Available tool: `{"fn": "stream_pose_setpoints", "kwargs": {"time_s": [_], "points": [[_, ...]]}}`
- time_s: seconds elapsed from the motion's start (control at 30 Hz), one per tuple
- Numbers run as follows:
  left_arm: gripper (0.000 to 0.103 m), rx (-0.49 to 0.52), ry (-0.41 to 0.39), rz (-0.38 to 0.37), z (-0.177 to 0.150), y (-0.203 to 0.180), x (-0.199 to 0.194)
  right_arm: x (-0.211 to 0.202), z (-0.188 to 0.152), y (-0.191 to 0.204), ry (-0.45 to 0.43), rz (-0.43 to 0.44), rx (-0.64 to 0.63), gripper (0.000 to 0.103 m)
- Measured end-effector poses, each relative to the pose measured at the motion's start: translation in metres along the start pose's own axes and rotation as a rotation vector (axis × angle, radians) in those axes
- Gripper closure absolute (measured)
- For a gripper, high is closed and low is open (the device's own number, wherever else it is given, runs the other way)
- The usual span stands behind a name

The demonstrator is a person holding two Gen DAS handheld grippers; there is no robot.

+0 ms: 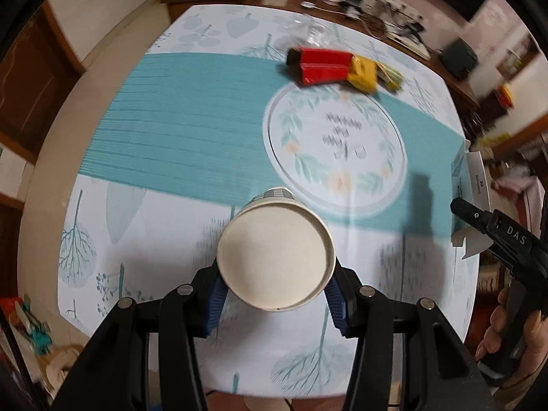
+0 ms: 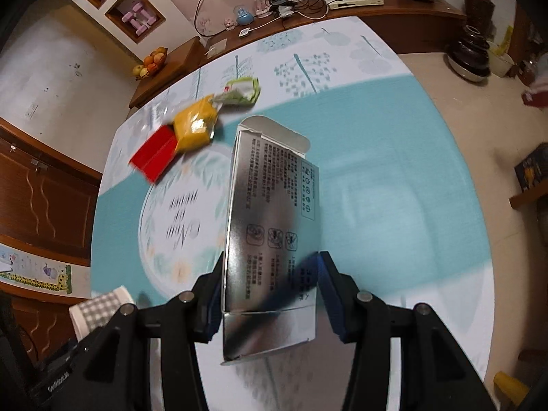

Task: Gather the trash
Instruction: 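Carry the paper cup and silver box off the table over the bin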

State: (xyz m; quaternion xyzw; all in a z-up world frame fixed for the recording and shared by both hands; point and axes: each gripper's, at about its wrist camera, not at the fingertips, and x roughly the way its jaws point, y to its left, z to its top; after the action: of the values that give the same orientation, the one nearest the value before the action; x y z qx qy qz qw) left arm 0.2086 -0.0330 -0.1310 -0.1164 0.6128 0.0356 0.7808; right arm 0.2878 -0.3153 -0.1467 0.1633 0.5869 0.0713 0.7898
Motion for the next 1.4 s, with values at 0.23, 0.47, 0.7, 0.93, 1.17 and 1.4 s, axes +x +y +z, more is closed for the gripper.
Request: {"fn": "stream_pose_setpoints", "kwargs": {"time_s": [0.23, 0.47, 0.7, 0.93, 1.17, 1.4], "points": [[0.054, 0.167, 0.022, -0.078, -0.055, 0.010, -0.017, -0.045, -0.100, 0.014, -0.067, -0.037, 0.071, 0.054], [0.054, 0.352, 0.035, -0.112, -0.118, 0.015, -0.042, -0.077, -0.206, 0.028, -0.132, -0.066, 0.169, 0.054], [0.054, 0.456, 0.093, -0.140, -0.180, 0.017, -0.052, -0.092, -0.291, 0.035, -0.069, -0.092, 0.188, 0.054], [0.054, 0.465, 0.139, -0.143, -0.231, 0.017, -0.050, -0.088, -0.350, 0.035, 0.041, -0.106, 0.128, 0.053], [0.054, 0.426, 0.189, -0.130, -0.278, 0.009, -0.019, -0.067, -0.382, 0.027, 0.133, -0.109, 0.036, 0.053], [0.054, 0.411, 0.217, -0.040, -0.315, 0.008, 0.056, -0.008, -0.398, -0.001, 0.224, -0.102, 0.035, 0.053]]}}
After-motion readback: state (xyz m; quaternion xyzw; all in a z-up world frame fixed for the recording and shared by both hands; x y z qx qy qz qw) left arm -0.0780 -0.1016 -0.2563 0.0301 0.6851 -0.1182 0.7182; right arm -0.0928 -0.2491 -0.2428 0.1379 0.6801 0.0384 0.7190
